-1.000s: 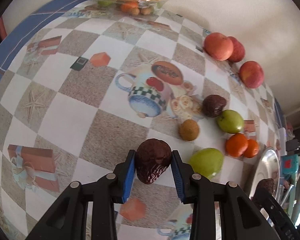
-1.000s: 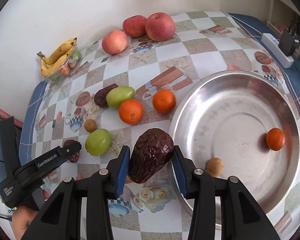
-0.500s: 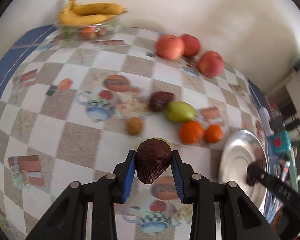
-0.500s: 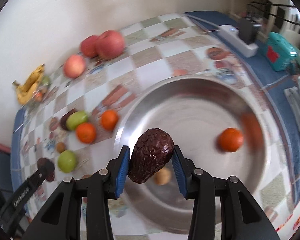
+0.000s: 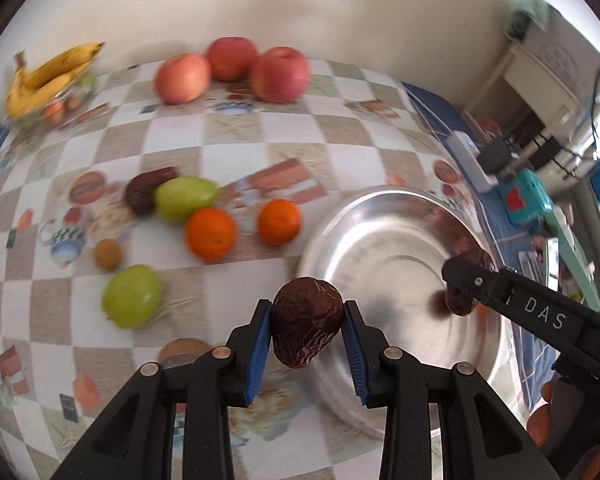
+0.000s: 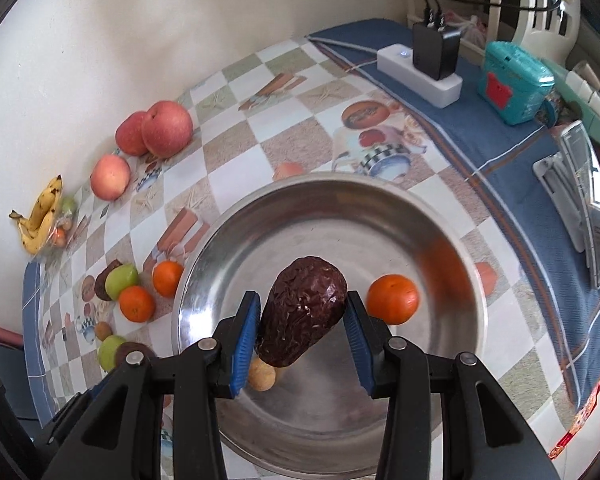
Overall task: Organize fruits
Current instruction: 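Carry both dates over the steel plate and open both tools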
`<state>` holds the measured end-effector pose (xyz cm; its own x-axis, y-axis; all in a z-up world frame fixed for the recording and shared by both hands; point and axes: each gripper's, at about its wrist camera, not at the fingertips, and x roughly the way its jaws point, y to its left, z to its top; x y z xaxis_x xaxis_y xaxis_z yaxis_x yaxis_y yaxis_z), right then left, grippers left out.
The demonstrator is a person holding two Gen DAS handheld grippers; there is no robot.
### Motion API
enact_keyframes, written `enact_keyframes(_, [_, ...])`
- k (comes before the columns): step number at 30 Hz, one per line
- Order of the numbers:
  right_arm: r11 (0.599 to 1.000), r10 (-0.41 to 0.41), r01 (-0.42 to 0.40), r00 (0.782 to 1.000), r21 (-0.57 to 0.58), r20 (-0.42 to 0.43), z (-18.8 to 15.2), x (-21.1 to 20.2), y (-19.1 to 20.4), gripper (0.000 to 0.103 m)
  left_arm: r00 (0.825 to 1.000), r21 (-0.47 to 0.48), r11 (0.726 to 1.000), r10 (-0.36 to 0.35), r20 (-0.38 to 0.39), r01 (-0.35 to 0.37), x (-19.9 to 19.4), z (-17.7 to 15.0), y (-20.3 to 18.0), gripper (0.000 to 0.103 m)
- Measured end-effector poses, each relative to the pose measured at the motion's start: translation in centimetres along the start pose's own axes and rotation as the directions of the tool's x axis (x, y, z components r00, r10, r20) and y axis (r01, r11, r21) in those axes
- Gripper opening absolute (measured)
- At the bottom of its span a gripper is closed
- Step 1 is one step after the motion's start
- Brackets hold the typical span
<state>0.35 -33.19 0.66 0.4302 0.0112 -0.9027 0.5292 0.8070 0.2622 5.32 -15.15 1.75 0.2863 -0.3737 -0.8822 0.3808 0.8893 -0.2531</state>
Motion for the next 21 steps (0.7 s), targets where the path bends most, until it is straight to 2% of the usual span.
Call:
enact_keyframes(5, [1.0,-0.002,0.002,1.0,0.01,0.025,0.3,-0.9,-0.4,0.045,1.0,0.055,0.998,-0.009,-0.004,0.009,0.5,0.3,-2.0,0.039])
enact_keyframes(7, [1.0,-0.001,0.001,1.0,0.016,0.031,0.4,-1.1,-0.5,0.045,1.0,0.067,0.998,-0.007,-0.008,0.008,0.7,0.2,-2.2,0.044])
enact_keyframes(8, [1.0,-0.001,0.001,0.999,0.017,0.032,0.4,-1.2,-0.6,0.045,1.0,0.069,0.998,-0.005,-0.008,0.005,0.7,0.2,-2.2,0.051])
enact_keyframes(13, [0.999,0.0,-0.001,1.0,0.035,0.031,0.5,-1.4,-0.9,0.045,1.0,0.052,0.999,0.01,-0.011,-0.01,0.9,0.0,-1.7,0.053])
enact_keyframes(21, [1.0,0.003,-0.004,1.0,0.026,0.011,0.5,-1.2,-0.7,0.045,0.999,0.011,0.999,0.035,-0.013,-0.035,0.8,-0.2,-0.3,0.062])
